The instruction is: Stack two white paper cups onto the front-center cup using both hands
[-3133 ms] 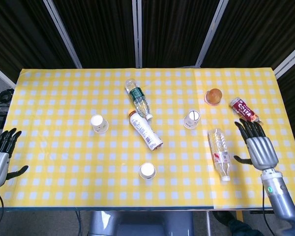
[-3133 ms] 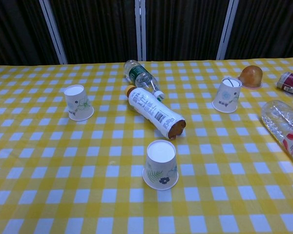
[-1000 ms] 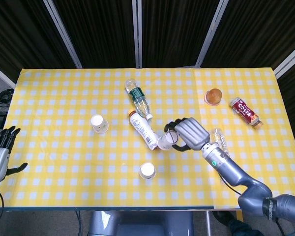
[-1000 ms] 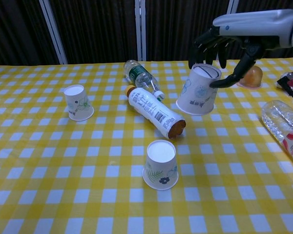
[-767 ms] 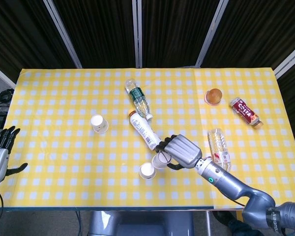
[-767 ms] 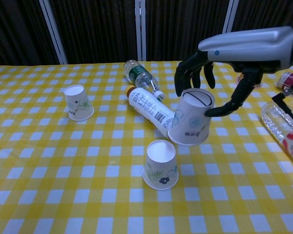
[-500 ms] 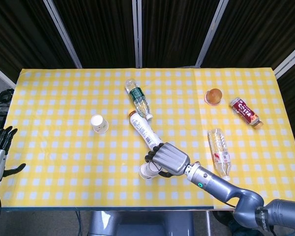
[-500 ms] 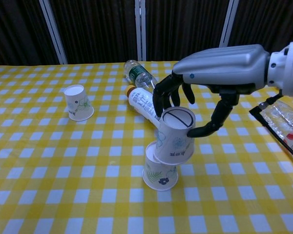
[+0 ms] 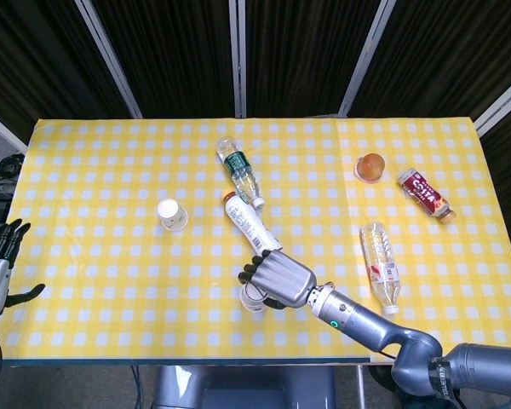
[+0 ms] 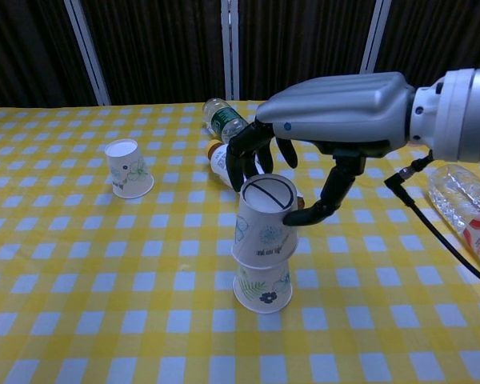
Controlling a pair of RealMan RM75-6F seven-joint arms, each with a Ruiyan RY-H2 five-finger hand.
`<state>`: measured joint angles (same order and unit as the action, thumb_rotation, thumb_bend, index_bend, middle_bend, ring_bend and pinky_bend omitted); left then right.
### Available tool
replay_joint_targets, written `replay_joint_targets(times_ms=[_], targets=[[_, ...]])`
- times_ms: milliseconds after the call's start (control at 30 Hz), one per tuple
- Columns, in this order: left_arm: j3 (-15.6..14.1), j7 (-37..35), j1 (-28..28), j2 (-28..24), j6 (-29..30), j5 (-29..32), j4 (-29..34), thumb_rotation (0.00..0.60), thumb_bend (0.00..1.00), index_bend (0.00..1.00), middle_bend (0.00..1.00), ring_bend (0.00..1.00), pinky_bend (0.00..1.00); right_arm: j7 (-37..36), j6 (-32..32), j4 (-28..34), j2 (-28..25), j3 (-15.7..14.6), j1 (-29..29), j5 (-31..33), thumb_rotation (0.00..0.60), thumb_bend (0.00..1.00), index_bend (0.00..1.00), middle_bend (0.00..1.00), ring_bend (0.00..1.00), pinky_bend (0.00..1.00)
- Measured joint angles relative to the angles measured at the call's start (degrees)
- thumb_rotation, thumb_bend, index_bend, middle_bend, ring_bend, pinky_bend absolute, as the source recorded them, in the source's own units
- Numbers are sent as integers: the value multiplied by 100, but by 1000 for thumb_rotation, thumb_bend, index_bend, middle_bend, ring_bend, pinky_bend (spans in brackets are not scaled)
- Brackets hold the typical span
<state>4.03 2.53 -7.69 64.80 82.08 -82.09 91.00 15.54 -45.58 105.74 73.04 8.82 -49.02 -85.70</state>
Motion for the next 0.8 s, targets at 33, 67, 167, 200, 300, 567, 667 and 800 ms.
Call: replay_joint_targets(times_ms=[33, 67, 167, 200, 300, 567, 667, 800], targets=[[1, 4, -1, 1, 0, 3, -1, 600, 0, 0, 0, 0, 0, 7, -3, 1, 3, -2, -4, 15, 600, 233, 382, 421, 374, 455], [2, 6, 0, 2, 1, 6, -1, 600, 0, 0, 0, 0, 0, 20, 4, 3, 2, -11, -11, 32, 600, 218, 359, 390, 353, 450], [3, 18, 1, 6, 0, 13, -1, 600, 0, 0, 0, 0, 0, 53, 63, 8, -21, -55, -33, 54, 600, 121, 179, 212, 212, 361], [3, 20, 0, 8, 0, 14, -1, 600, 0, 0, 0, 0, 0, 73, 94, 9, -37, -76, -43, 60, 600, 92, 126, 164, 168, 329], [4, 32, -1, 13, -1, 16, -5, 600, 0, 0, 0, 0, 0, 154, 166, 25, -89, -119, -61, 100, 600, 47, 59, 83, 67, 255], [14, 34, -15, 27, -46, 69, -38, 600, 0, 0, 0, 0, 0, 440, 81, 267, -272, -182, -24, 263, 600, 29, 39, 51, 8, 174], [24, 13, -16, 32, -64, 106, -74, 600, 0, 0, 0, 0, 0, 505, -138, 309, -404, -222, 91, 196, 600, 4, 38, 50, 5, 161], [20, -8, -25, 48, -128, 147, -109, 600, 0, 0, 0, 0, 0, 518, -637, 283, -584, -318, 357, -64, 600, 0, 24, 12, 0, 37]])
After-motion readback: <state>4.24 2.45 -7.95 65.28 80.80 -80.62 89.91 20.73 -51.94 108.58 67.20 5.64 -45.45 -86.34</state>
